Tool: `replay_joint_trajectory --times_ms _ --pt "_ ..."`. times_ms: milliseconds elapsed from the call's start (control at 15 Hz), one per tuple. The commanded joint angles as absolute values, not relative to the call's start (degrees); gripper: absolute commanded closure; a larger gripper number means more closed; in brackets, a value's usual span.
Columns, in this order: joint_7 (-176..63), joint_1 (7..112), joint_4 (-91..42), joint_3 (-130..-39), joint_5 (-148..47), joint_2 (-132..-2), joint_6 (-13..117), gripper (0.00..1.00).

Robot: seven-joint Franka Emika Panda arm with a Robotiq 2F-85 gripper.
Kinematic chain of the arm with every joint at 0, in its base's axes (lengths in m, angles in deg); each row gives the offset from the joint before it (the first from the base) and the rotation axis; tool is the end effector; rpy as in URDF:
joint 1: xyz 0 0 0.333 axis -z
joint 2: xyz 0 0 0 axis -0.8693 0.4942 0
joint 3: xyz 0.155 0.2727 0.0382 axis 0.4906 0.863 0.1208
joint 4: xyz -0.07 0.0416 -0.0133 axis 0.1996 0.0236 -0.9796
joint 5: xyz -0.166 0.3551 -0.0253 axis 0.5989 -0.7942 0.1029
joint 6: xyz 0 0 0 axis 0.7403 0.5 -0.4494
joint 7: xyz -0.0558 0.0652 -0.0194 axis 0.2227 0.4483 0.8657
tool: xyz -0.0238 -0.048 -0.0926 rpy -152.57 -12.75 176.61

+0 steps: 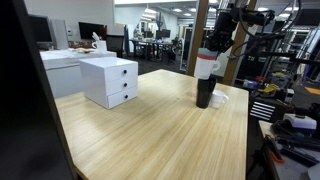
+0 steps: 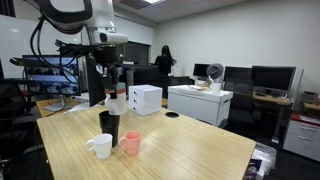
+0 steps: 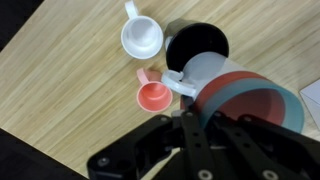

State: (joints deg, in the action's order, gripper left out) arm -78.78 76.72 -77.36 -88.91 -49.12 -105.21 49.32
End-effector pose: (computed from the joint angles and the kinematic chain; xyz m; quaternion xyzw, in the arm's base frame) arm 0.3885 -0.1797 0.4231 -0.9102 0.4075 -0.0747 0.0006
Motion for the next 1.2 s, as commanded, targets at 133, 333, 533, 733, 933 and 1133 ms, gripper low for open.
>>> replay_joint_trajectory --times_ms 133,333,533,733,933,1133 --pt "-77.1 77.2 -78.6 -88.8 -49.4 -104.2 48.6 0.94" --pt "-77.1 77.2 -78.8 -88.7 -49.4 -104.3 48.7 0.66" --pt "-77.3 77.1 -79.6 -88.5 -49.2 -104.0 48.0 0.46" --pt "-77.4 77.0 -79.6 -88.4 -49.1 -103.6 47.5 0.24" --pt "-77.3 76.8 -79.6 -88.2 -49.1 -103.6 47.5 0.64" --pt "-77.2 76.6 -79.4 -88.1 -49.5 -103.8 46.7 0.85"
